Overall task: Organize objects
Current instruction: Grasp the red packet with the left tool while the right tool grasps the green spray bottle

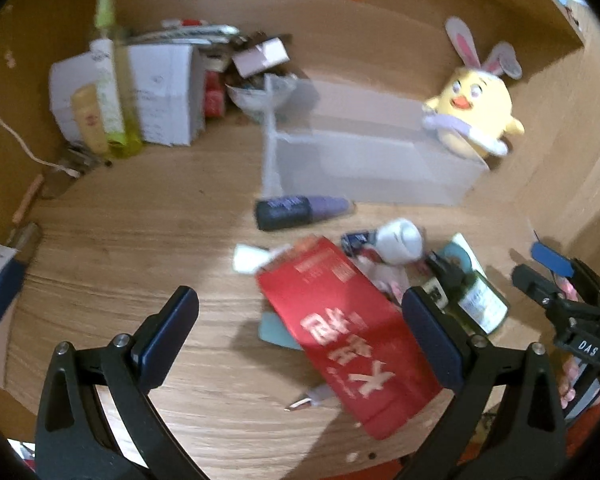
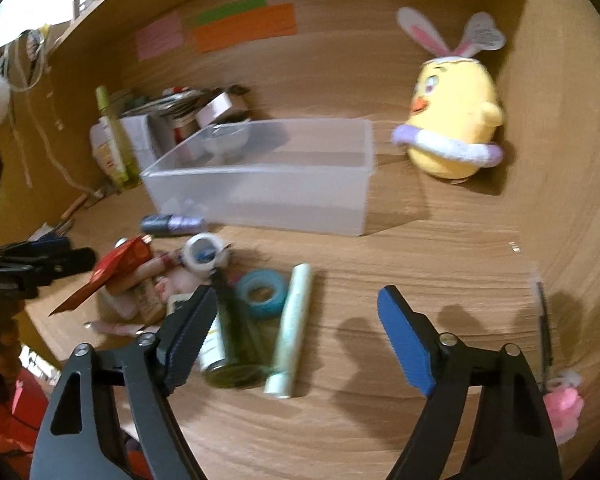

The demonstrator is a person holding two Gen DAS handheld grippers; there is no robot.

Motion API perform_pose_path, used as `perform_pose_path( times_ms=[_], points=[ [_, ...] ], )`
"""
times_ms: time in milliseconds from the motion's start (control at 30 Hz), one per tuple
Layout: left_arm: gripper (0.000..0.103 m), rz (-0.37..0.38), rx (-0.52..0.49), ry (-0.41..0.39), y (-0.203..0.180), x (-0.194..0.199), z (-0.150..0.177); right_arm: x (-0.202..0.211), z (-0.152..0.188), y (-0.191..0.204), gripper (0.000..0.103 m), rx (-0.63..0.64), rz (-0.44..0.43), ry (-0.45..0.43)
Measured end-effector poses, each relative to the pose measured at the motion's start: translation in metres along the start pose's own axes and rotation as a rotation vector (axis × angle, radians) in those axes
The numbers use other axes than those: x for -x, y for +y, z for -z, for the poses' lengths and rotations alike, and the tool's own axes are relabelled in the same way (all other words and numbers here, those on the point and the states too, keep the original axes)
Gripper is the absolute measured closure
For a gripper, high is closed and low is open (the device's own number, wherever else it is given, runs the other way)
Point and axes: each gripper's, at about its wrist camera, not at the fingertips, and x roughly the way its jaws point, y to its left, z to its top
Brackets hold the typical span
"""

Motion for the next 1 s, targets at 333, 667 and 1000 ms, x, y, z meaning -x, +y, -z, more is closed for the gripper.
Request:
perform_pose_path(
  times_ms=[333,667,1000],
  points=[
    [0.0,0.053,0.09,0.103,0.008,-0.034,-0.016,-0.028,0.012,0.025,0.05,0.054,-0.079,0.098],
    [0.023,0.09,0.128,0.15,0.013,-0.052,-0.015,-0.04,0.017,0.034,0.062,0.08,-0.09,0.139],
    [0.048,0.064,0.102,0.08,0.01,-0.036,-0.016,-0.039,0.015,0.033,0.065,0.064,-0.093,0.121]
  ],
)
